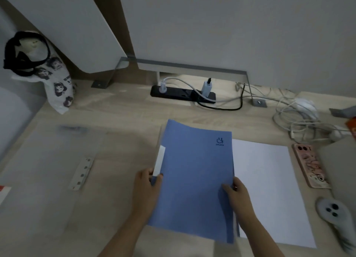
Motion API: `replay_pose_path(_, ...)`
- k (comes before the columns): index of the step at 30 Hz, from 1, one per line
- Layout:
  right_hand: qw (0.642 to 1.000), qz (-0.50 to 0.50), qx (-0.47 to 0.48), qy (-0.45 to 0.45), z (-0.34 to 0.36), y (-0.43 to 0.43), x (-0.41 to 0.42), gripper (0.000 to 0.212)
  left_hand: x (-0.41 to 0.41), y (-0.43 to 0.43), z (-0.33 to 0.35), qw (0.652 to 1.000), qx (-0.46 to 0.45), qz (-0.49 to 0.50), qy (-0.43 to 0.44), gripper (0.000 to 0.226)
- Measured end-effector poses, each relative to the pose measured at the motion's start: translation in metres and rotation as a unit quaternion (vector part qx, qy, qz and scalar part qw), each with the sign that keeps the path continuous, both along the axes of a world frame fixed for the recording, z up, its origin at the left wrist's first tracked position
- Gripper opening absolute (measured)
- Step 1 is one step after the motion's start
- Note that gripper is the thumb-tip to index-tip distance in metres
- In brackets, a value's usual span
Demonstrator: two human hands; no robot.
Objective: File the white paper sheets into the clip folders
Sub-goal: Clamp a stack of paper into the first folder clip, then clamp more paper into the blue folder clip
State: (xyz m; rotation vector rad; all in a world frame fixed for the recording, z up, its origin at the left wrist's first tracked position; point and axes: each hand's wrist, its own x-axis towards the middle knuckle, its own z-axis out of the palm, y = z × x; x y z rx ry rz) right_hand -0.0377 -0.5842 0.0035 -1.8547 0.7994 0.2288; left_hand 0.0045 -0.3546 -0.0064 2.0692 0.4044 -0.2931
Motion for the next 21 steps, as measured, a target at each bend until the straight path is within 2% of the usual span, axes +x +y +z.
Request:
replay_pose_path(2, 0.998, 0.018, -0.057, 0.034, -0.017, 0.004, 0.001, 0.013, -0.005, -0.005, -0.01, 1.0, 0.02, -0.012, 0.017, 0.047)
replay_pose_path(3, 0.996, 0.023, -0.071, 0.048, -0.024, 0.006, 0.002, 0.023, -0.009, -0.007, -0.012, 0.999, 0.018, -0.027, 0.028, 0.063)
replay_pose_path(5, 0.993, 0.034, -0.095, 0.063, -0.032, 0.011, 0.003, 0.043, -0.015, -0.011, -0.018, 0.997, 0.051, -0.057, 0.028, 0.076)
replay_pose_path(7, 0.987, 0.054, -0.127, 0.077, -0.03, 0.015, 0.005, 0.056, -0.017, -0.011, -0.025, 0.995, 0.085, -0.05, 0.004, 0.075)
replay_pose_path(9, 0.982, 0.078, -0.151, 0.086, -0.026, 0.019, 0.008, 0.06, -0.016, -0.009, -0.025, 0.997, 0.081, -0.016, 0.002, 0.069)
replay_pose_path(13, 0.978, 0.124, -0.152, 0.072, -0.026, 0.036, 0.021, 0.058, -0.011, 0.011, -0.026, 0.996, 0.073, 0.043, -0.015, 0.033)
replay_pose_path(14, 0.977, 0.132, -0.151, 0.067, -0.027, 0.043, 0.024, 0.058, -0.01, 0.018, -0.026, 0.996, 0.071, 0.052, -0.02, 0.032)
replay_pose_path(18, 0.977, 0.155, -0.135, 0.053, -0.033, 0.077, 0.037, 0.059, -0.005, 0.059, -0.025, 0.998, 0.048, 0.039, -0.014, 0.053)
replay_pose_path(21, 0.978, 0.145, -0.141, 0.055, -0.035, 0.095, 0.042, 0.064, 0.001, 0.096, -0.026, 0.998, 0.049, 0.033, -0.013, 0.033)
